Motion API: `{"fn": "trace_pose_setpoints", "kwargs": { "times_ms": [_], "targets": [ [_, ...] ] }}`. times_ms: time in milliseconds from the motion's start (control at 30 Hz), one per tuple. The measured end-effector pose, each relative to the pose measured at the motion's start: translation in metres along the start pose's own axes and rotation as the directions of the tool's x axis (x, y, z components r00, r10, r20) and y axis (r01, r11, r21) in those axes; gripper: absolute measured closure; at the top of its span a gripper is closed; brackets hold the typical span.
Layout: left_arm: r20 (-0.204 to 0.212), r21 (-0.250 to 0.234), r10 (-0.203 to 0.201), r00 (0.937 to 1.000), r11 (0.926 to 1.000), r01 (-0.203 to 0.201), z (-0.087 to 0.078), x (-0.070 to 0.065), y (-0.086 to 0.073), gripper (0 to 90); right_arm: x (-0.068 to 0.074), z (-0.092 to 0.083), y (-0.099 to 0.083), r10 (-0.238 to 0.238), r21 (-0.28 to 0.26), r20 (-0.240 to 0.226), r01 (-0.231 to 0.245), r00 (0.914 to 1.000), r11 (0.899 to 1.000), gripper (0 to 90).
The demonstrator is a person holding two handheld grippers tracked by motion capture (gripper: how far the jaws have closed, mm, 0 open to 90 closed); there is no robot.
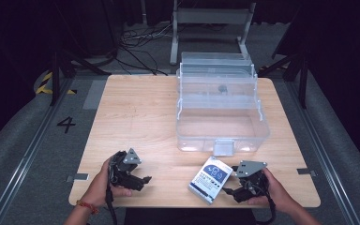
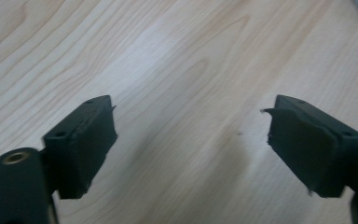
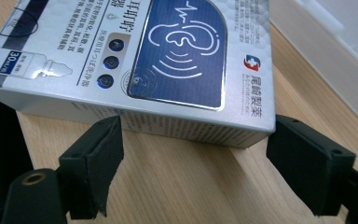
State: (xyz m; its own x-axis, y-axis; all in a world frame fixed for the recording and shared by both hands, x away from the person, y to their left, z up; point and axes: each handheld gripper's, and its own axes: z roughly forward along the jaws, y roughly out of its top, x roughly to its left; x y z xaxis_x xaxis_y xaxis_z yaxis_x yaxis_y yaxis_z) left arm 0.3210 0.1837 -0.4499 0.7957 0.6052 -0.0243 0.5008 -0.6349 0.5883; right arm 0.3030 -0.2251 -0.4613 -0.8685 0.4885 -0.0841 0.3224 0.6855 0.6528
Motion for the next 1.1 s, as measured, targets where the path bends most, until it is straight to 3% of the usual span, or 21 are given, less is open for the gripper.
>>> {"fn": "trace_pose_setpoints", "kwargs": {
  "times_ms": [167,233,333,500,633,700,767,867,933,1033,1100],
  "targets": [
    [0.053,-0.012,0.077,0.9957,0.9970,-0.076,0.003,-0.027,0.013,15.9,0.008,0.004,0.006,-0.020,-0.003,0.020,0.020,0.9996,1.000,23.2],
    [0.071,-0.026,0.090,0.9934,0.9958,-0.088,0.003,-0.039,0.017,16.1,0.011,0.005,0.009,-0.016,-0.009,0.014,0.016,0.9998,1.000,24.8],
    [0.102,-0.033,0.142,0.9845,0.9896,-0.140,0.005,-0.057,0.025,16.0,0.016,0.007,0.014,-0.023,-0.011,0.012,0.024,0.9997,1.000,27.7],
    [0.154,-0.017,0.193,0.9691,0.9812,-0.192,0.012,-0.081,0.036,16.9,0.022,0.012,0.023,-0.022,-0.005,0.021,0.022,0.9995,1.000,29.7],
    [0.160,-0.026,0.157,0.9746,0.9876,-0.155,0.014,-0.091,0.044,16.2,0.025,0.015,0.027,-0.021,-0.006,0.020,0.021,0.9996,1.000,30.7],
    [0.168,-0.028,0.159,0.9729,0.9872,-0.157,0.016,-0.093,0.046,16.2,0.026,0.017,0.029,-0.024,-0.006,0.021,0.024,0.9995,1.000,30.7],
    [0.149,0.011,0.154,0.9768,0.9876,-0.157,0.025,-0.100,0.048,16.4,0.027,0.019,0.031,-0.018,-0.005,0.024,0.018,0.9995,1.000,31.4],
    [0.129,0.005,0.140,0.9816,0.9898,-0.142,0.027,-0.102,0.049,15.5,0.029,0.020,0.032,-0.020,-0.003,0.036,0.020,0.9991,1.000,32.5],
    [0.089,0.010,0.137,0.9866,0.9904,-0.138,0.030,-0.106,0.049,15.5,0.030,0.021,0.033,-0.021,-0.003,0.039,0.021,0.9990,1.000,34.2],
    [0.078,0.002,0.152,0.9853,0.9882,-0.153,0.029,-0.112,0.050,13.9,0.031,0.023,0.033,-0.011,0.003,0.034,0.011,0.9993,1.000,34.3],
    [0.071,0.003,0.136,0.9881,0.9906,-0.137,0.027,-0.115,0.052,15.3,0.032,0.024,0.032,-0.006,0.005,0.033,0.006,0.9994,1.000,34.6]
  ]
}}
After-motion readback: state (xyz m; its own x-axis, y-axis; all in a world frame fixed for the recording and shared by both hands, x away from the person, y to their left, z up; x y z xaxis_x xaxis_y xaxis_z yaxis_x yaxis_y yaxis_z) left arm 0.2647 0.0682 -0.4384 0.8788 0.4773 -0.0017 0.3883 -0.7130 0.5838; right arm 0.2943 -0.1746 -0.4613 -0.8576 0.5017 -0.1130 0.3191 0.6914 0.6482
